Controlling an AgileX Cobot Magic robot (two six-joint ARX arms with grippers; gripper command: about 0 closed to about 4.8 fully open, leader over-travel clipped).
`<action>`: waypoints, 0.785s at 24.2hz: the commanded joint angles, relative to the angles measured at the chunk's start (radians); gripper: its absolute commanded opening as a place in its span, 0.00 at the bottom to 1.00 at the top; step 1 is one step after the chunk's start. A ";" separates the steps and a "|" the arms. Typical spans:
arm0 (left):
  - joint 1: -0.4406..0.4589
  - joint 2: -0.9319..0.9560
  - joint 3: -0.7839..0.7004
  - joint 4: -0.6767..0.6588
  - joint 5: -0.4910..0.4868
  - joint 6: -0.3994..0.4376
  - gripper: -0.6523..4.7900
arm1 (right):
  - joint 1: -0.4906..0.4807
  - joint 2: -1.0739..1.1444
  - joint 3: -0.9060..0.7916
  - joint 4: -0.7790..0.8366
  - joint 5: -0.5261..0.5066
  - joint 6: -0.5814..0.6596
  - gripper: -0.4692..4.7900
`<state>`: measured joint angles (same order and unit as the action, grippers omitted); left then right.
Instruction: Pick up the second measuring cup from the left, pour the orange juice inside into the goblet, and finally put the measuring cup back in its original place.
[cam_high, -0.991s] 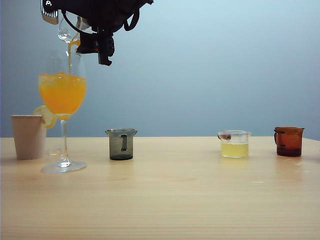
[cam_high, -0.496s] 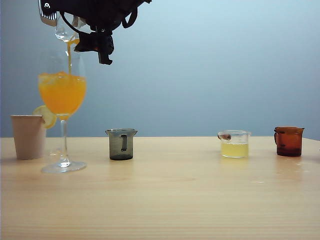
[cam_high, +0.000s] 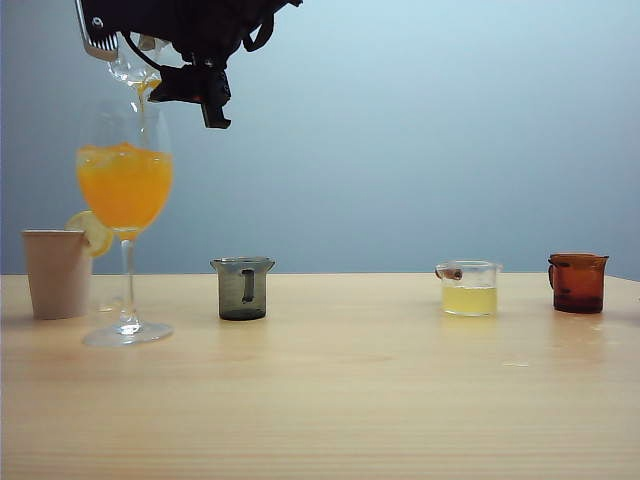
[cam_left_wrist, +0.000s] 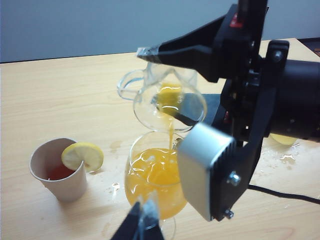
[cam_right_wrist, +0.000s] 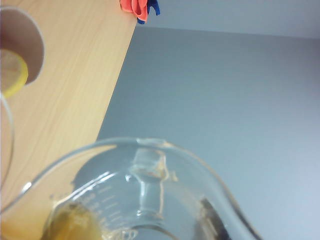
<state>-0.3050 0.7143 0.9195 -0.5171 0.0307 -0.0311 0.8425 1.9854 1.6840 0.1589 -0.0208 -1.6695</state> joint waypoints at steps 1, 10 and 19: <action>-0.001 -0.002 0.003 0.009 0.003 -0.003 0.11 | 0.002 -0.006 0.006 0.026 -0.008 -0.075 0.49; -0.001 -0.002 0.003 0.009 0.003 -0.003 0.11 | 0.002 -0.006 0.006 0.033 -0.016 -0.180 0.49; -0.001 -0.002 0.003 0.009 0.003 -0.003 0.11 | 0.001 -0.006 0.006 0.036 -0.064 -0.213 0.49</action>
<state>-0.3050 0.7143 0.9195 -0.5171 0.0307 -0.0311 0.8425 1.9854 1.6840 0.1673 -0.0803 -1.8622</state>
